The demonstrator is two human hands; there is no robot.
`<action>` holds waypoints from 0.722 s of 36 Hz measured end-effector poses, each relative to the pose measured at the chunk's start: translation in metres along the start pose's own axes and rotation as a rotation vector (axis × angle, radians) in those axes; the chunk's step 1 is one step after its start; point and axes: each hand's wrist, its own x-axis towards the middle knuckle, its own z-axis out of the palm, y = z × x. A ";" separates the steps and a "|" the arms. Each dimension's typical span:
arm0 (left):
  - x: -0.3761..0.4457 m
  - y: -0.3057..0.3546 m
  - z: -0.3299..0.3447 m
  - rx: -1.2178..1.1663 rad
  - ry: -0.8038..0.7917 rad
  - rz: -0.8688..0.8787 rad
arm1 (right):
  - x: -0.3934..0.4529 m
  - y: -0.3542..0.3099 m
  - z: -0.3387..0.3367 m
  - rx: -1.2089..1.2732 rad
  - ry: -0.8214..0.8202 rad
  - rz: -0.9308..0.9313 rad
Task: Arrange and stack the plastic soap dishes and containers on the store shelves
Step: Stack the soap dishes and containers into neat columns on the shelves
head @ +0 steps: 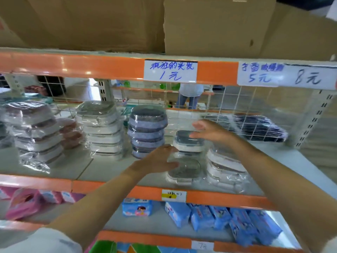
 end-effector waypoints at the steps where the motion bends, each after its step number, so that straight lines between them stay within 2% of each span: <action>1: 0.004 0.004 0.002 0.002 -0.007 -0.001 | -0.006 0.010 -0.006 -0.003 -0.013 0.014; 6: 0.023 0.029 0.011 -0.001 -0.006 0.051 | -0.034 0.049 -0.033 -0.179 -0.021 0.044; 10: 0.036 0.048 0.017 -0.049 -0.034 0.060 | -0.054 0.069 -0.048 -0.489 -0.129 0.122; 12: 0.040 0.057 0.021 -0.044 -0.068 0.072 | -0.063 0.079 -0.049 -0.524 -0.182 0.165; 16: 0.042 0.067 0.032 0.021 -0.104 0.031 | -0.074 0.095 -0.048 -0.466 -0.199 0.135; 20: 0.041 0.066 0.038 0.113 -0.218 -0.017 | -0.078 0.107 -0.050 -0.354 -0.213 0.085; 26: 0.042 0.063 0.047 0.230 -0.272 -0.090 | -0.099 0.132 -0.069 -0.030 -0.162 0.136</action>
